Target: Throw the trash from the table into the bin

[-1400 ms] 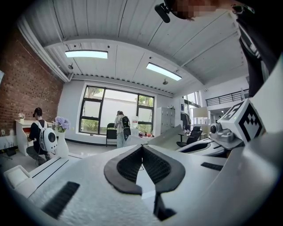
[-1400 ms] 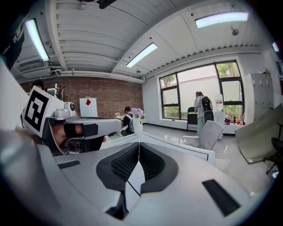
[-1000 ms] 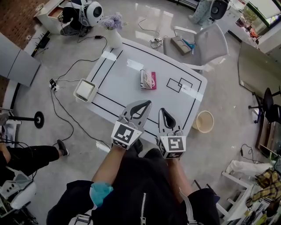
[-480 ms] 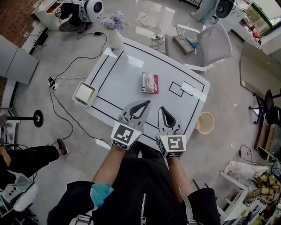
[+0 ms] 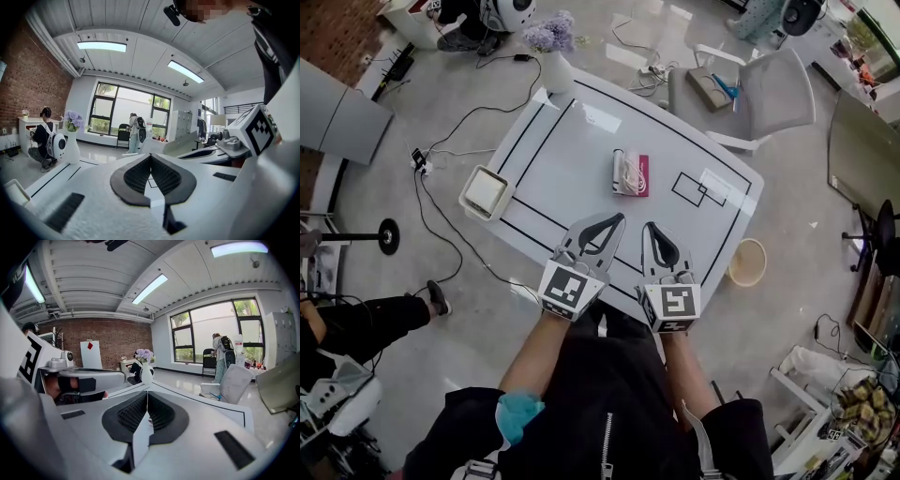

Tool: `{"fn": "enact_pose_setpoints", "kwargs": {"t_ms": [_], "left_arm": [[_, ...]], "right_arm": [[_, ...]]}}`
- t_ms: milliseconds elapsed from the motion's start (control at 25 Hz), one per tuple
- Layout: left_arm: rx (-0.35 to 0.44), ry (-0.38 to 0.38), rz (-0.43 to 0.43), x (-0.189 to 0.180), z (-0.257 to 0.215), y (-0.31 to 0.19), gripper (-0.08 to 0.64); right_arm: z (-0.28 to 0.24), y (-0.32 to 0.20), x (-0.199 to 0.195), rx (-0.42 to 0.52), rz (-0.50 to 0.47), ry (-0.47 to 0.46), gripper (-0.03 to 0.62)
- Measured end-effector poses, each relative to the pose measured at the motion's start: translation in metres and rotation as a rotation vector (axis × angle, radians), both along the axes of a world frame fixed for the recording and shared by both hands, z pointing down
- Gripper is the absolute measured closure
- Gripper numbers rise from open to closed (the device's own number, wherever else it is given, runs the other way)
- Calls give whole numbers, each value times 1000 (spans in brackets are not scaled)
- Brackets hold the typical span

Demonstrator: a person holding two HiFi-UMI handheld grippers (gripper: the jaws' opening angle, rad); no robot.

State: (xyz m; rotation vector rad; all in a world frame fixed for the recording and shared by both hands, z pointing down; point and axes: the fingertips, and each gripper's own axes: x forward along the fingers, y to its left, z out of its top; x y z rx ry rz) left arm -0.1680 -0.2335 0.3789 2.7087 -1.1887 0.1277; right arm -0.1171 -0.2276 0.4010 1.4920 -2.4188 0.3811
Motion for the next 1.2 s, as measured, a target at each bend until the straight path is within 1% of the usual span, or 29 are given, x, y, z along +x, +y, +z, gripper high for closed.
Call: {"fn": "enact_pose_setpoints", "kwargs": {"t_ms": [120, 240, 320, 440, 520, 680, 760, 840, 1000, 1120, 1200], "left_arm": [[-7, -6, -20, -1, 2, 1, 554], [-1, -48, -40, -4, 9, 2, 554], [-23, -50, -43, -5, 15, 3, 554], [-52, -50, -64, -12, 26, 4, 554], [-57, -58, -71, -17, 33, 3, 554], [-101, -25, -120, -27, 42, 2, 554], [-113, -21, -135, -31, 44, 0, 554], [-132, -8, -152, -34, 46, -1, 554], [-156, -2, -170, -39, 53, -1, 554], [-171, 3, -184, -41, 59, 1, 554], [-182, 8, -198, -43, 63, 1, 554]], "right_arm": [[7, -11, -3, -9, -5, -14, 583], [15, -23, -9, -24, -13, -55, 581], [23, -29, -14, -29, -31, -59, 581], [39, -40, -18, -24, -54, -17, 581], [50, -47, -20, -17, -65, 13, 581], [73, -62, -28, -28, -95, 55, 574], [84, -69, -33, -46, -108, 60, 538], [95, -76, -35, -57, -112, 74, 488], [116, -91, -42, -65, -113, 112, 351], [132, -102, -43, -56, -99, 169, 308], [146, -108, -44, -78, -93, 203, 290]]}}
